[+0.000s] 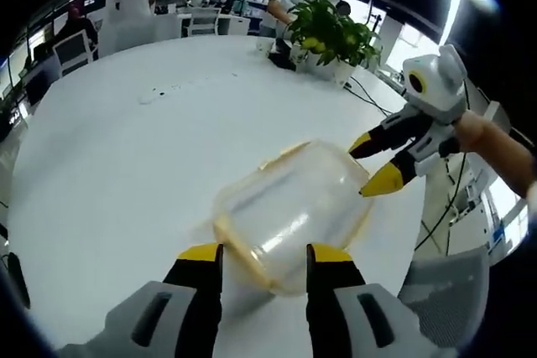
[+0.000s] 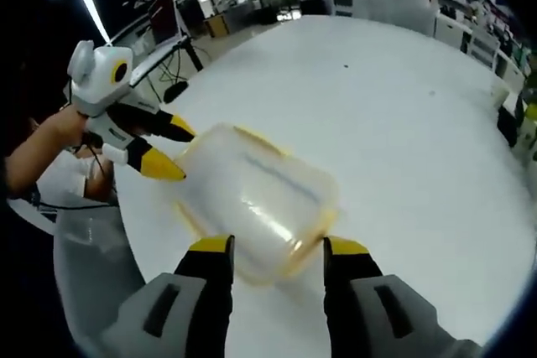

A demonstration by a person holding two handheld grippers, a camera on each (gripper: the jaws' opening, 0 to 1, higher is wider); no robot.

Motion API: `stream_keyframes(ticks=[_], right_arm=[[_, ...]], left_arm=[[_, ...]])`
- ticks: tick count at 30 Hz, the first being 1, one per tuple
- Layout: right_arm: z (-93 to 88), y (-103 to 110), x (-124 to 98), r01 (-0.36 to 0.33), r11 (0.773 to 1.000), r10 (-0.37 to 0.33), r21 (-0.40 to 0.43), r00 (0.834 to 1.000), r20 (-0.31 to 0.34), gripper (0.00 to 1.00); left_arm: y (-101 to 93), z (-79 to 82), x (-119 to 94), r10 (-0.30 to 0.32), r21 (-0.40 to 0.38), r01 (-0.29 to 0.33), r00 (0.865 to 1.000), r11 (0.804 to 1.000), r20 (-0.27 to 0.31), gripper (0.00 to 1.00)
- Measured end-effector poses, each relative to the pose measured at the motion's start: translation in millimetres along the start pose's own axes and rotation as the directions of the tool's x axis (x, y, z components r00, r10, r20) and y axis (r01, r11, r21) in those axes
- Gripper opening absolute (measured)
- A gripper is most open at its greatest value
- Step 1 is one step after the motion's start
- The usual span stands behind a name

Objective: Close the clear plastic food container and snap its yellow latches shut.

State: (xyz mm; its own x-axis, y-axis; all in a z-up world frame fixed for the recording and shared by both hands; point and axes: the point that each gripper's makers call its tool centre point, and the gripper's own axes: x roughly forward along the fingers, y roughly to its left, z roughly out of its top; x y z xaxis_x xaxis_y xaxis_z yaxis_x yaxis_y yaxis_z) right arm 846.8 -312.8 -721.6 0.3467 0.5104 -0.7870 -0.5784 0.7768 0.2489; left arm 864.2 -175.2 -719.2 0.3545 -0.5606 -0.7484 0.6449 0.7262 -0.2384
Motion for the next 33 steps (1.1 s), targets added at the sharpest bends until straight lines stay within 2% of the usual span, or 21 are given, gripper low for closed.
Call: stream_keyframes(ticks=[3,8,9,10,11,13,14,16,24,33], right_arm=[[0.1,1,1,0.005,1.000,-0.005,0.001,1.000,-0.004,0.40],[1.5,2,3,0.026,1.000,-0.026,0.012,1.000,-0.010,0.38],[5.4,2,4,0.026,1.000,-0.026,0.015,1.000,0.009,0.38],[3.3,3,2,0.024,0.999,-0.024,0.023,1.000,-0.012,0.37],[3.6,3,2,0.025,1.000,-0.025,0.017,1.000,-0.016,0.37],[3.6,3,4,0.025,0.999,-0.024,0.047,0.999,-0.020,0.36],[-2.1,4,4,0.016,0.998,-0.014,0.059,0.999,-0.036,0.35],[1.0,2,8,0.000,0.995,0.000,0.097,1.000,0.004,0.35],[0.1,5,6,0.006,0.995,-0.005,0.100,1.000,-0.009,0.36],[-3.4,11,5,0.011,0.994,-0.011,0.110,1.000,-0.006,0.36]], left_arm=[[-0.6,-1.2,2,0.000,-0.048,-0.001,1.000,0.999,-0.012,0.33],[-3.9,-0.1,6,0.002,-0.072,-0.004,1.000,0.997,-0.025,0.33],[-6.6,3.4,8,0.010,-0.178,-0.013,1.000,0.984,-0.020,0.34],[-10.9,3.9,9,-0.018,-0.196,0.014,1.000,0.981,-0.020,0.34],[-9.3,4.1,10,-0.012,-0.165,0.009,1.000,0.986,-0.017,0.36],[-10.5,2.9,13,-0.002,-0.168,-0.001,1.000,0.986,-0.018,0.38],[-9.4,3.6,13,0.013,-0.162,-0.015,1.000,0.987,-0.011,0.39],[-5.2,3.0,13,0.022,-0.169,-0.023,1.000,0.985,-0.008,0.40],[-3.8,2.2,14,0.028,-0.156,-0.026,1.000,0.987,0.006,0.40],[-4.7,-1.0,11,0.019,-0.149,-0.019,1.000,0.989,-0.003,0.40]])
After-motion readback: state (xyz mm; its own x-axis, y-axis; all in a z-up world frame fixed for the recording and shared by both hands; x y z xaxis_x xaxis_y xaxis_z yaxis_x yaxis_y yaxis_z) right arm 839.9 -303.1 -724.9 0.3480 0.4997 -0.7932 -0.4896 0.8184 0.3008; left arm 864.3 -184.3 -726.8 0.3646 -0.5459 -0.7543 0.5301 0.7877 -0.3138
